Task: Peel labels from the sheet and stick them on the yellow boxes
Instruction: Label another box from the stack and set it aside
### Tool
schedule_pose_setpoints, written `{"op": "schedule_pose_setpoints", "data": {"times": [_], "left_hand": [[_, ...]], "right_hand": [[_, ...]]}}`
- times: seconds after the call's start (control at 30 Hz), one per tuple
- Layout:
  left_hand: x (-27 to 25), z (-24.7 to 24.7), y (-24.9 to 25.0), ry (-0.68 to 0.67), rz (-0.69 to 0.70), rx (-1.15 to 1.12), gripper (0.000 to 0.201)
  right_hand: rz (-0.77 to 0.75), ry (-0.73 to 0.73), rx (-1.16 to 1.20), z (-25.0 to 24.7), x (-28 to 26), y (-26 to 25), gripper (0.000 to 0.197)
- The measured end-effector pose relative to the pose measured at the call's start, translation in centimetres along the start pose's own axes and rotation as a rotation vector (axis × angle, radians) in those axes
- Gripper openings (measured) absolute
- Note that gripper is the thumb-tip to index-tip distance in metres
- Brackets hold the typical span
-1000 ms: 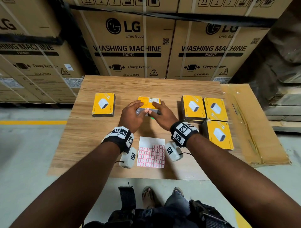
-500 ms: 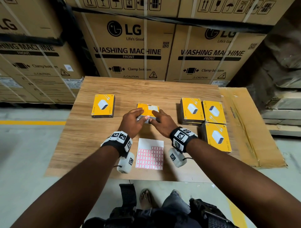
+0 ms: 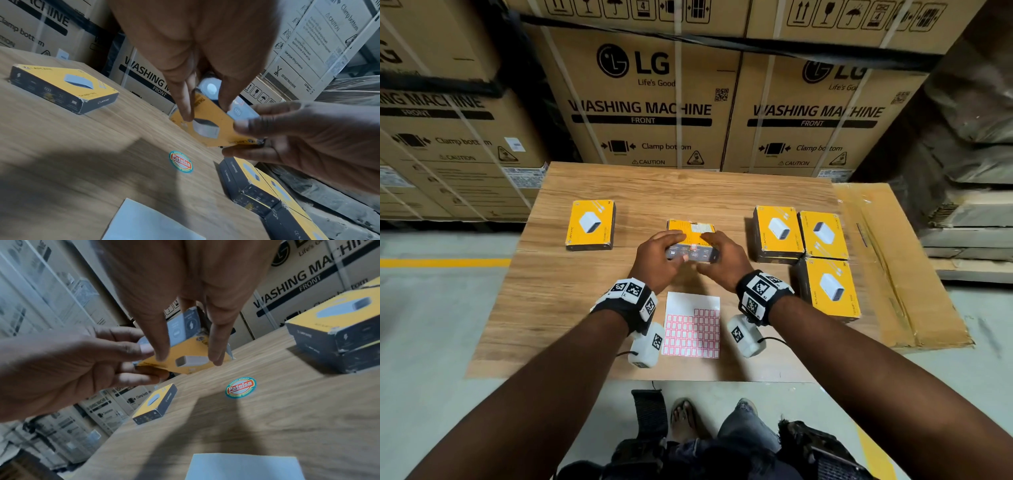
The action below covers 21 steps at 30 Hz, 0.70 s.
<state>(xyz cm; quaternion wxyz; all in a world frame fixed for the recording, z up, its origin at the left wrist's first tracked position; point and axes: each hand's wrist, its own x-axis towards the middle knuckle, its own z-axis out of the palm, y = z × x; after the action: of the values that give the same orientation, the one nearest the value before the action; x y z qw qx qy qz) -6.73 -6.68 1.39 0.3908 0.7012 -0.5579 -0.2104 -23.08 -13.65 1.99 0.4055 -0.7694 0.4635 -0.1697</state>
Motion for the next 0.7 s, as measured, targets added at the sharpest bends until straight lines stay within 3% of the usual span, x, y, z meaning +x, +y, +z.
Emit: {"op": "schedule_pose_setpoints", "data": {"times": [0.13, 0.23, 0.5, 0.7], "left_hand": [[-0.1, 0.5, 0.4, -0.037, 0.013, 0.009, 0.057], [-0.2, 1.2, 0.8, -0.037, -0.011, -0.052, 0.052], [0.0, 2.9, 2.3, -0.006, -0.162, -0.152, 0.063], [0.1, 4.8, 2.0, -0.292, -0.211, 0.078, 0.031]], "right_hand": [[-0.041, 0.123, -0.07, -0.5, 0.1, 1.1, 0.056], [0.017, 0.213, -0.019, -1.9, 0.3, 2.0, 0.039], [0.15, 0.07, 0.235, -4.2, -0.5, 4.1, 0.032], [0.34, 0.057, 0.384, -5.7, -1.5, 5.4, 0.029]]}}
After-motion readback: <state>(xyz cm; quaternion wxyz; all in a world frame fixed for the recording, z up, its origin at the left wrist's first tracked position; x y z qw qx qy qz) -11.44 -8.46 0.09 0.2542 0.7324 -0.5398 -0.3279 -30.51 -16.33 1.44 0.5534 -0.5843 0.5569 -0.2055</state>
